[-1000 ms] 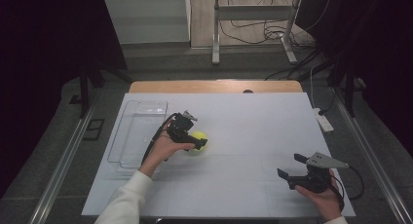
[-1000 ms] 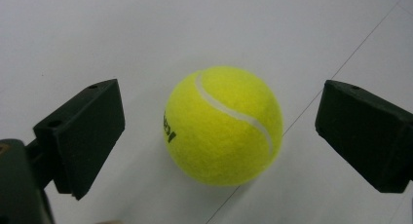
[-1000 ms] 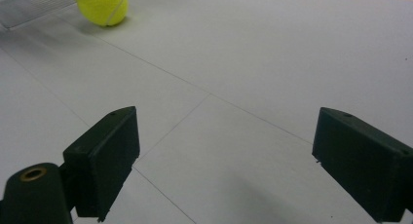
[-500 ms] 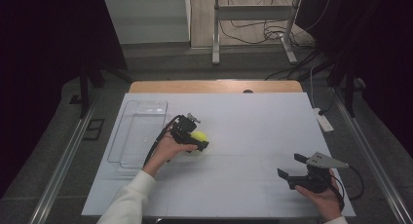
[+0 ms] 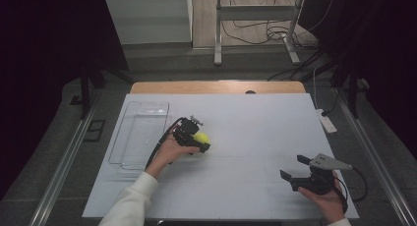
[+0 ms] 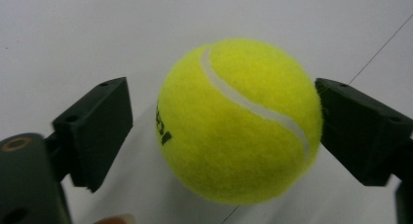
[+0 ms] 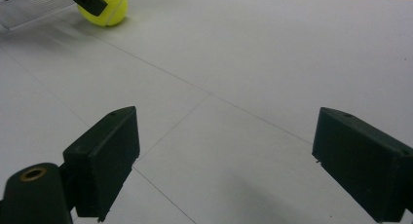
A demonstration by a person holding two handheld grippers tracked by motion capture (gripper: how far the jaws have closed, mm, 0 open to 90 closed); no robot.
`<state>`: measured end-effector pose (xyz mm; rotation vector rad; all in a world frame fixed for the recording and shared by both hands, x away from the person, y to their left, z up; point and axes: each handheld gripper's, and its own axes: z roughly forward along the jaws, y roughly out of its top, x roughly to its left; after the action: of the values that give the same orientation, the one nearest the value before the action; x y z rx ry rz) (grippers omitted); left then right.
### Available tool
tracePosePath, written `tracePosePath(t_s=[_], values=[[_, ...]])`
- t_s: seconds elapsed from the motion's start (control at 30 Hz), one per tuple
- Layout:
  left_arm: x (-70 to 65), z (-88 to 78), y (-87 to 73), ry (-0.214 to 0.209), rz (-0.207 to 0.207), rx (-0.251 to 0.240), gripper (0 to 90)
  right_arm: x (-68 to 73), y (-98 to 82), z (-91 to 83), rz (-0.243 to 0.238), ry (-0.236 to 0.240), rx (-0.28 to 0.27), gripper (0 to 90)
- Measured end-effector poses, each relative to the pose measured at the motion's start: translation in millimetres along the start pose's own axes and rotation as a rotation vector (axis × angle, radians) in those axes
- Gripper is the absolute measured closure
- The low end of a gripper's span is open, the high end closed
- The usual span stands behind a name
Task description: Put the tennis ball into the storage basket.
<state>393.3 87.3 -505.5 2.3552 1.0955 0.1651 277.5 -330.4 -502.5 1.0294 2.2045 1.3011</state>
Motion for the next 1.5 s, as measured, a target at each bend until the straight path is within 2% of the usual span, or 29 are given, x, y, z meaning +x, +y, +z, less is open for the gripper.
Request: tracePosePath(t_s=[0.03,0.13,0.5,0.87,1.17,1.5], values=[[0.0,-0.2,-0.2,-0.016,0.000,-0.002,18.4,0.0,0.0,0.0,-0.001,-0.002,0.002,10.2],[-0.8,-1.4,0.0,-0.024,0.001,-0.013,26.1,0.0,0.0,0.0,0.000,-0.002,0.002,10.2],[0.4,-5.8,0.1,-0.025,0.004,-0.021,27.0,0.1,-0.2,-0.1,0.001,-0.004,0.002,10.2],[-2.0,-22.2,-0.1,-0.018,0.010,-0.108,27.0,0.0,-0.3,-0.6,0.002,-0.004,-0.003,10.2],[-3.6,-30.5,-0.6,-0.019,0.017,-0.138,27.0,0.6,0.0,-0.8,0.000,-0.008,-0.003,10.3],[-2.1,-45.6,-1.2,-0.011,0.001,-0.200,27.0,0.6,0.0,-1.1,0.001,-0.006,-0.005,10.4]])
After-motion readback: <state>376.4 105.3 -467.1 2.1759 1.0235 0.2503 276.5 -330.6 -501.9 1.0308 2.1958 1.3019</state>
